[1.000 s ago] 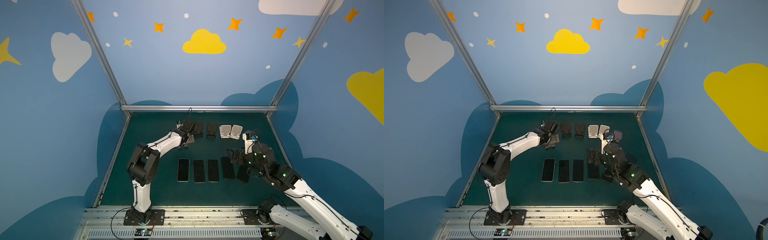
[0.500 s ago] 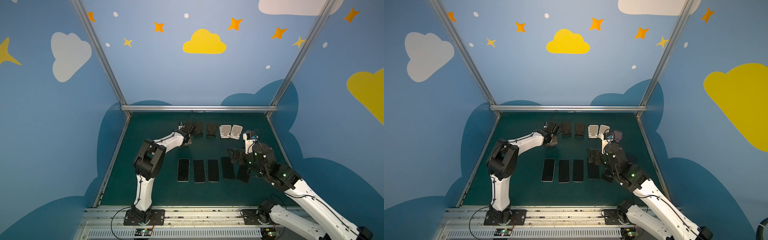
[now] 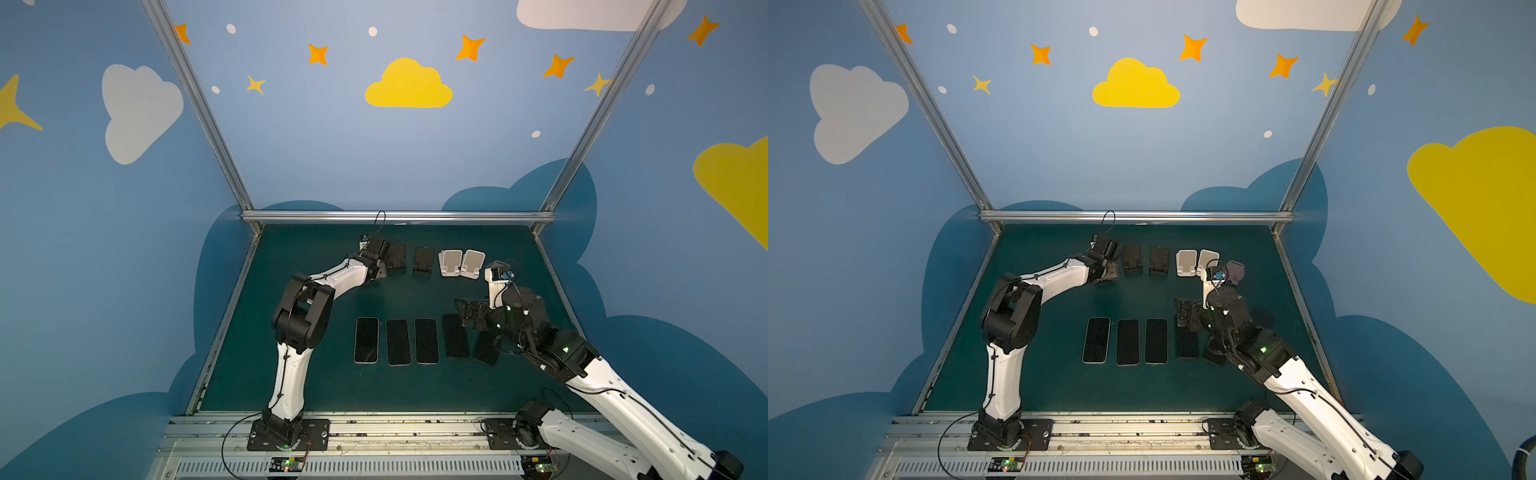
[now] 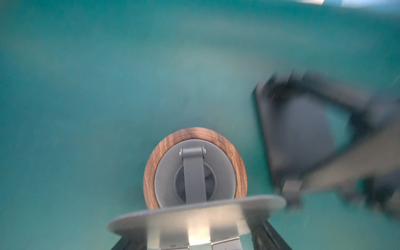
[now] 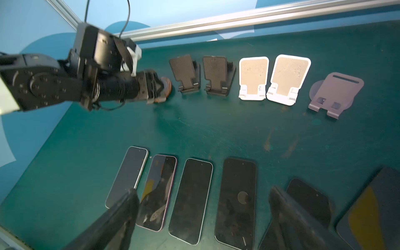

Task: Remove the phone from the phone stand
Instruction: Move the phone stand to the top-center of the table, then reset both arms

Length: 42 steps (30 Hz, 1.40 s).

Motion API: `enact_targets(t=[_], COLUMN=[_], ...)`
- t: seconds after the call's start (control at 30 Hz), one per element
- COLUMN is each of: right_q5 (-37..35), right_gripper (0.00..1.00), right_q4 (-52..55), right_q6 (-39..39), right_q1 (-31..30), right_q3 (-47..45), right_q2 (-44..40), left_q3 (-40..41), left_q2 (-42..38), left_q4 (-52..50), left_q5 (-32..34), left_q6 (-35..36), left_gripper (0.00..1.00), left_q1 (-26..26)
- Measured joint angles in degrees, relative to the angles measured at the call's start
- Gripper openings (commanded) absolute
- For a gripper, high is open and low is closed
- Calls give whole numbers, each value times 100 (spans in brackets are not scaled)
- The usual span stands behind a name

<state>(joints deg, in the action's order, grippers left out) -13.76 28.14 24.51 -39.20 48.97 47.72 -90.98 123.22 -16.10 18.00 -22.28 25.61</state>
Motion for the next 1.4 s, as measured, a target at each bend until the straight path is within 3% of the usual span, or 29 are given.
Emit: enact_targets(t=[0.23, 0.5, 0.67, 1.17, 1.4], right_q5=[-72, -153, -219, -601, -1043], right_gripper=[94, 94, 94, 98, 98], right_q4=[7, 111, 238, 621, 184], right_q6=[-57, -142, -203, -538, -796], right_q1=[103, 140, 186, 236, 236], right_q3=[-24, -24, 13, 706, 297], right_q2=[-81, -164, -236, -229, -577], left_q3=[-479, -627, -463, 1451, 3515], left_q2=[411, 466, 96, -3353, -5965], left_q4=[-37, -55, -256, -105, 407], left_q5=[-146, -345, -420, -155, 785], left_q6=[87, 160, 153, 125, -199], left_gripper=[73, 91, 100, 100, 100], left_q1=[-92, -125, -122, -98, 382])
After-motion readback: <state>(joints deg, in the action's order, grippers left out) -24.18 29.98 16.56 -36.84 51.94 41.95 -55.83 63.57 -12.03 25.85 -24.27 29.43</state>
